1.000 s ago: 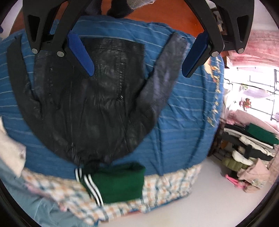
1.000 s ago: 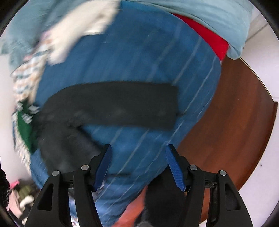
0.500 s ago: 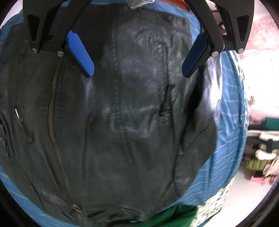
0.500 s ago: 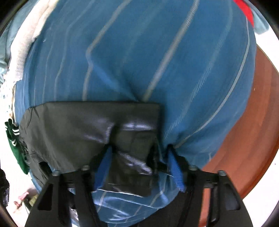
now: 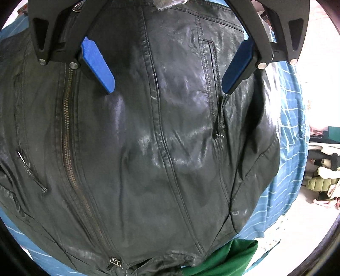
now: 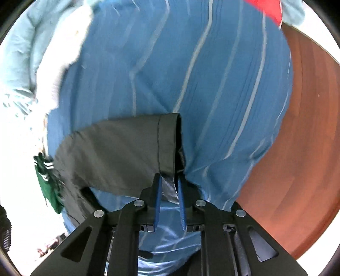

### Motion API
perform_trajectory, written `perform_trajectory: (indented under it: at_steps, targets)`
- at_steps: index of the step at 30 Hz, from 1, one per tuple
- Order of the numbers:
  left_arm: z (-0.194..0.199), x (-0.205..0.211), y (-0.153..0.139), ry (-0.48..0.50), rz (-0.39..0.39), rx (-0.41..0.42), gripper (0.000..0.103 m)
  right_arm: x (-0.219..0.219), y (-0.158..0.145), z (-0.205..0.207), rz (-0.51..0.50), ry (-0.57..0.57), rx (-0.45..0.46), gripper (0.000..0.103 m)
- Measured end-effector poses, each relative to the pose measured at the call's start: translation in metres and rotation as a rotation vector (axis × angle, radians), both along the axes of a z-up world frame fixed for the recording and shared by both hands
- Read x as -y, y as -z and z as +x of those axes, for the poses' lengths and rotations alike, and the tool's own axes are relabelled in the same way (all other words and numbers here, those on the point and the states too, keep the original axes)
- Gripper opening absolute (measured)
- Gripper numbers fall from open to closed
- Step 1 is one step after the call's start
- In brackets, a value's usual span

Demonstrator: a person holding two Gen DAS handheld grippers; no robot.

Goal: Fold large clothes

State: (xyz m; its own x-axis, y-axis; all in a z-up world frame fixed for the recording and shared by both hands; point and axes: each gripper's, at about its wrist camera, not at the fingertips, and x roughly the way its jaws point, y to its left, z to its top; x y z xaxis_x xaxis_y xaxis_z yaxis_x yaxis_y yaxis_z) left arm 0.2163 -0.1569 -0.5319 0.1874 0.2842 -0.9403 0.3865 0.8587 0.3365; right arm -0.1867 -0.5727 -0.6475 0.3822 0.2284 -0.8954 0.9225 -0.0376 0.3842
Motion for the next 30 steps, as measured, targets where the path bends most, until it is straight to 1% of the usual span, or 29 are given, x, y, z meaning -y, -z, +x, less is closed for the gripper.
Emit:
perform_trajectory:
  at_steps: [1, 3, 4, 7, 8, 9, 11, 12, 14, 16, 18, 19, 21, 22, 23, 24, 25, 27, 28, 30]
  targets:
    - [-0.001, 0.0, 0.001, 0.002, 0.001, 0.001, 0.103, 0.0, 0.008, 0.005, 0.009, 0.011, 0.01, 0.043]
    - [-0.001, 0.001, 0.001, 0.004, 0.001, 0.002, 0.103, -0.004, 0.019, 0.005, 0.018, 0.015, 0.032, 0.055]
    - [-0.001, 0.001, 0.002, 0.002, -0.001, 0.0, 0.103, -0.002, 0.025, 0.009, 0.02, 0.013, 0.026, 0.058]
    - [-0.002, 0.0, 0.003, 0.004, 0.0, 0.003, 0.103, -0.006, 0.026, 0.018, 0.022, 0.006, 0.058, 0.06]
    - [-0.005, 0.001, 0.003, 0.007, -0.002, 0.003, 0.103, -0.009, 0.018, 0.02, 0.021, 0.009, 0.121, 0.06]
    - [-0.005, 0.001, 0.002, 0.008, -0.003, 0.007, 0.103, -0.011, 0.01, 0.017, 0.023, 0.003, 0.17, 0.057]
    - [-0.006, 0.0, 0.001, 0.01, -0.004, 0.012, 0.103, -0.02, 0.0, 0.022, 0.05, -0.032, 0.262, 0.056]
    - [-0.007, -0.001, 0.002, 0.009, -0.005, 0.013, 0.103, -0.024, 0.0, 0.025, 0.058, -0.053, 0.264, 0.056]
    - [-0.009, 0.0, 0.003, 0.009, -0.003, 0.013, 0.103, -0.026, 0.005, 0.027, 0.033, -0.093, 0.192, 0.056]
    - [-0.01, 0.001, 0.005, 0.01, 0.001, 0.012, 0.103, -0.026, 0.024, 0.027, 0.022, -0.081, 0.115, 0.056]
    - [-0.01, 0.001, 0.005, 0.009, 0.0, 0.011, 0.103, -0.024, 0.045, 0.028, 0.037, -0.034, 0.133, 0.058]
    - [-0.01, 0.002, 0.006, 0.008, 0.001, 0.009, 0.103, -0.024, 0.05, 0.03, 0.032, -0.028, 0.136, 0.062]
    - [-0.009, 0.002, 0.007, 0.006, 0.001, 0.004, 0.103, -0.023, 0.052, 0.037, 0.008, -0.006, 0.155, 0.072]
    - [-0.009, 0.001, 0.007, 0.007, 0.001, 0.002, 0.103, -0.024, 0.049, 0.04, -0.008, 0.002, 0.147, 0.072]
    - [-0.009, 0.001, 0.007, 0.009, 0.003, 0.002, 0.103, -0.026, 0.044, 0.043, -0.035, 0.006, 0.144, 0.071]
    - [-0.009, 0.001, 0.006, 0.012, 0.005, 0.002, 0.103, -0.028, 0.037, 0.048, -0.066, 0.0, 0.112, 0.059]
    - [-0.009, 0.001, 0.006, 0.015, 0.007, 0.004, 0.103, -0.03, 0.031, 0.05, -0.081, 0.004, 0.096, 0.035]
    - [-0.01, 0.002, 0.004, 0.015, 0.009, 0.007, 0.103, -0.025, 0.018, 0.037, -0.085, 0.06, 0.096, 0.021]
    - [-0.009, 0.002, 0.003, 0.014, 0.008, 0.007, 0.103, -0.026, 0.012, 0.035, -0.089, 0.082, 0.098, 0.017]
    - [-0.009, 0.001, -0.001, 0.008, -0.001, 0.007, 0.103, -0.02, -0.007, 0.026, -0.098, 0.126, 0.105, 0.016]
